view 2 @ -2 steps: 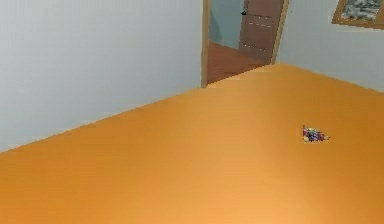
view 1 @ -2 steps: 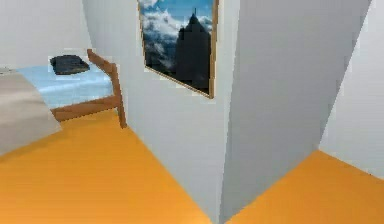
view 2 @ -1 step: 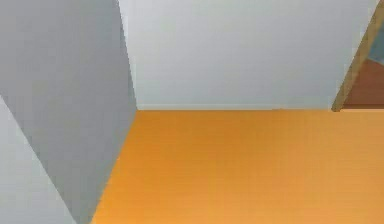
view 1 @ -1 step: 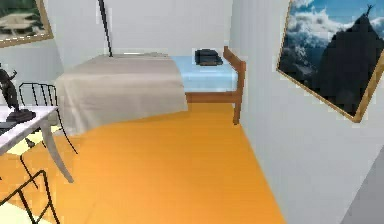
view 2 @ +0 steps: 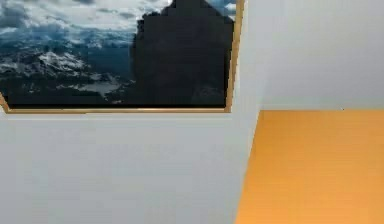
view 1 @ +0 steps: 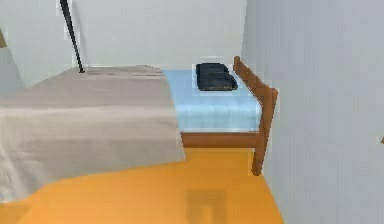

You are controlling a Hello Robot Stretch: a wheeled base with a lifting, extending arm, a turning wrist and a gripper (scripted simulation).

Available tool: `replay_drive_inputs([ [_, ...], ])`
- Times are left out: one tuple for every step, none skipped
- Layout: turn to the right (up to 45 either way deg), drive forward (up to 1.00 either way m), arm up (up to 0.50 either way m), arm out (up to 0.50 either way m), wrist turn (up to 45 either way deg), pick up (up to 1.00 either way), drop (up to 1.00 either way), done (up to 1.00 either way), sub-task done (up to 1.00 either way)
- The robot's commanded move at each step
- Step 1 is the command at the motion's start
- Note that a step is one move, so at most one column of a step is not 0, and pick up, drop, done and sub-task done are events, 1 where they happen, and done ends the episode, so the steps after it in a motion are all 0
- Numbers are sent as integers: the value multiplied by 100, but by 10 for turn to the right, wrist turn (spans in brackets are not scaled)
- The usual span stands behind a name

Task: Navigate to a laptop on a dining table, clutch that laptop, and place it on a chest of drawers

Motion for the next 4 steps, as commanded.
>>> replay_drive_inputs([
  [-450, 0, 0, 0, 0, 0, 0, 0, 0],
  [-180, 0, 0, 0, 0, 0, 0, 0, 0],
  [0, 40, 0, 0, 0, 0, 0, 0, 0],
  [-450, 0, 0, 0, 0, 0, 0, 0, 0],
])
